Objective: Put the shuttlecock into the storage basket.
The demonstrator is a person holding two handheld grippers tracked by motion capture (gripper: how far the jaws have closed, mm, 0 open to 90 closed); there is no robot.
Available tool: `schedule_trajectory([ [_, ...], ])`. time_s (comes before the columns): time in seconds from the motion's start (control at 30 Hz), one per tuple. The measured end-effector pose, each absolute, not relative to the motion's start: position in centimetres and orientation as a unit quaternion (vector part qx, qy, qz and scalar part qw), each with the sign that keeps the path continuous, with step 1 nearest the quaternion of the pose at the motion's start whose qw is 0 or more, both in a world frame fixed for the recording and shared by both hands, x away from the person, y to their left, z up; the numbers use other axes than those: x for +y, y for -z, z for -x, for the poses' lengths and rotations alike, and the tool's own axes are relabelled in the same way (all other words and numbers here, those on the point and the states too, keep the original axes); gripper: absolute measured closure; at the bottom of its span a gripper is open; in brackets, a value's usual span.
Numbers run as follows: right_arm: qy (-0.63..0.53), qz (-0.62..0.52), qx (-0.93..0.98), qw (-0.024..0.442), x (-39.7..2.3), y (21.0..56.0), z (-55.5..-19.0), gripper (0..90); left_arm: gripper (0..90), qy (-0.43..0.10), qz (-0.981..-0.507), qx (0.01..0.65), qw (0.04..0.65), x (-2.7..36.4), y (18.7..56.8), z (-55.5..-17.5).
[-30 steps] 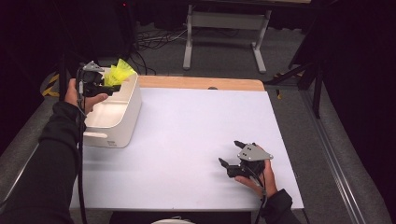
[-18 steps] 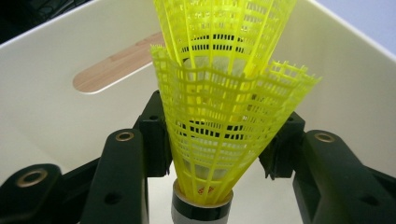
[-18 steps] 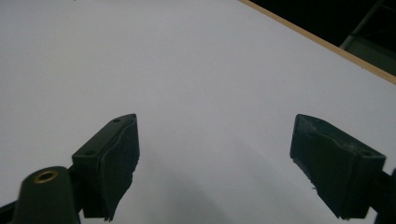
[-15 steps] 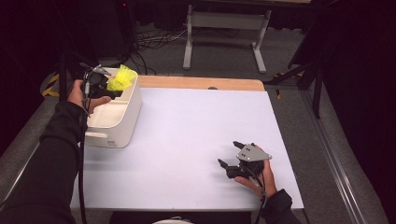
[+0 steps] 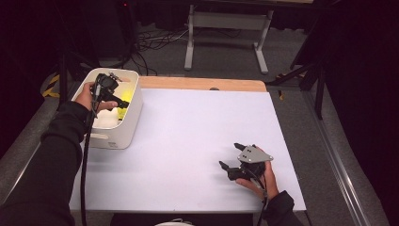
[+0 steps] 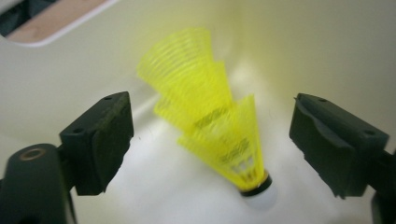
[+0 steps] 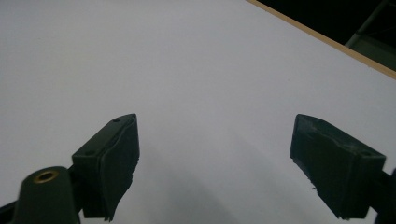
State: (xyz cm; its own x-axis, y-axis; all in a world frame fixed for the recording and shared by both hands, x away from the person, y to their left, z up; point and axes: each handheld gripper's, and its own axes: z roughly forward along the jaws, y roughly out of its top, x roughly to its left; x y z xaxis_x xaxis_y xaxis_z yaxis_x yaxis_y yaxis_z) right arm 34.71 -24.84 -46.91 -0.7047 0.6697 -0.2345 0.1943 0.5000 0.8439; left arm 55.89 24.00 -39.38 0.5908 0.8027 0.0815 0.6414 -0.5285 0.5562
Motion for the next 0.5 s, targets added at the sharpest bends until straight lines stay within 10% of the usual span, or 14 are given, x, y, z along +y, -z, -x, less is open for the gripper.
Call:
schedule_trajectory([
  [0.5, -0.422, -0.264, 0.82, 0.282, -24.8, 46.9, -34.7, 16.5, 10.7, -0.213, -0.837, 0.384, 0.326, 24.6, 37.1, -54.0],
])
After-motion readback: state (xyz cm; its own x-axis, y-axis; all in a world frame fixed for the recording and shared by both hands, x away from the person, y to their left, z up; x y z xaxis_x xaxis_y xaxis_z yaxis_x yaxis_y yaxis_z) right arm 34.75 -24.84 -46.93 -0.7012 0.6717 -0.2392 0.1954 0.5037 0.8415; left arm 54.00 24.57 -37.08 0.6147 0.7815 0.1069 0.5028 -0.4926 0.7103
